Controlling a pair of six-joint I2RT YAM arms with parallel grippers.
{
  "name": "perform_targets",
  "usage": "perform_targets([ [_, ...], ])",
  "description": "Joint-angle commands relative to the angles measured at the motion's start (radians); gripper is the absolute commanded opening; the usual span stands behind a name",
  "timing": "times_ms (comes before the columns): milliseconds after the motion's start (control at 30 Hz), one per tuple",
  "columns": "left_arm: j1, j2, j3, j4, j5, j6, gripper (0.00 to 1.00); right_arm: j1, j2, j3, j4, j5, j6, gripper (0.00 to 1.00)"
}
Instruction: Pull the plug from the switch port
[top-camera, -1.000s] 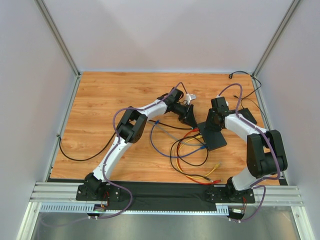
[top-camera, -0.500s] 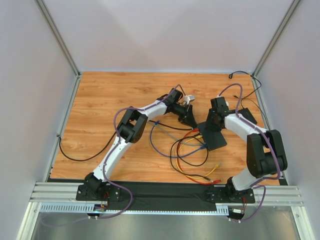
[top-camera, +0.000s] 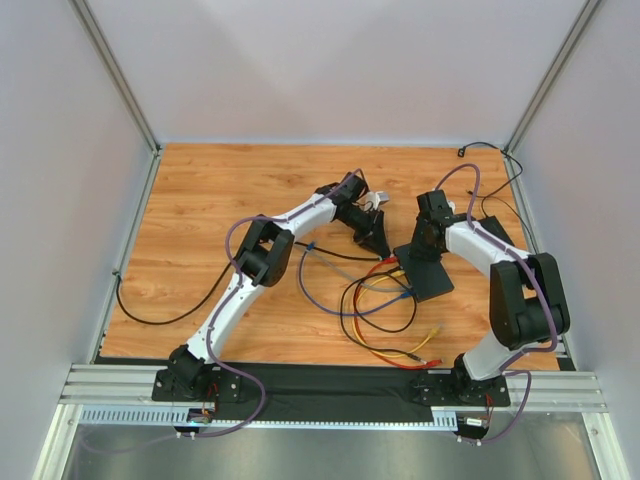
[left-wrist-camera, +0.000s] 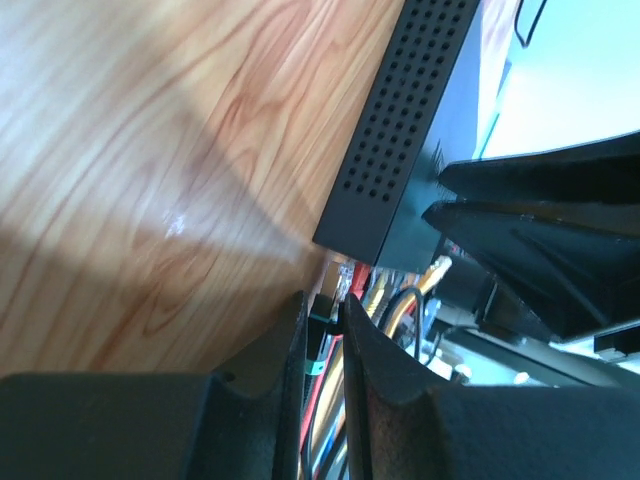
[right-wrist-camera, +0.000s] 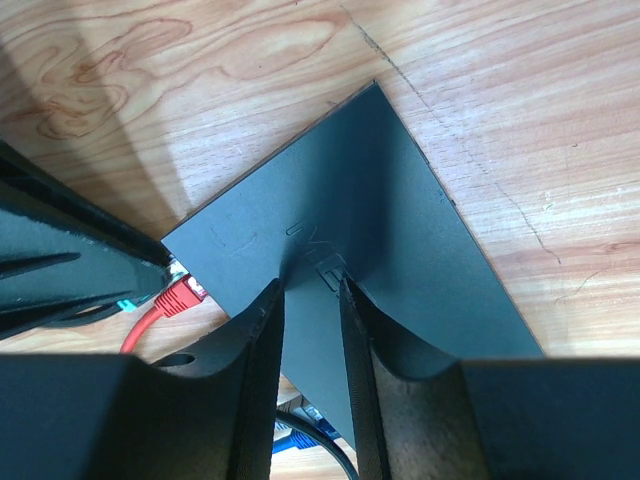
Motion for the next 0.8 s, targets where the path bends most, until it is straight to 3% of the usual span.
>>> perform_targets([
  [0, 0.017, -0.006, -0.040, -0.102, -0.053, 0.073, 0.00, -0.001, 0.093, -0.063, -0.081, 0.034, 0.001, 0.31],
  [200, 0.029, -0.138, -0.136, -0.030, -0.070, 0.084, 0.00, -0.001, 0.097, -0.058, -0.071, 0.020, -0.005, 0.31],
  [400, 0.060, -0.288, -0.197, 0.030, -0.195, 0.081, 0.00, -0.001, 0.099, -0.058, -0.068, 0.014, -0.010, 0.31],
  [767, 0.134, -0.480, -0.323, 0.306, -0.367, 0.142, 0.00, -0.001, 0.094, -0.054, -0.070, 0.015, -0.017, 0.31],
])
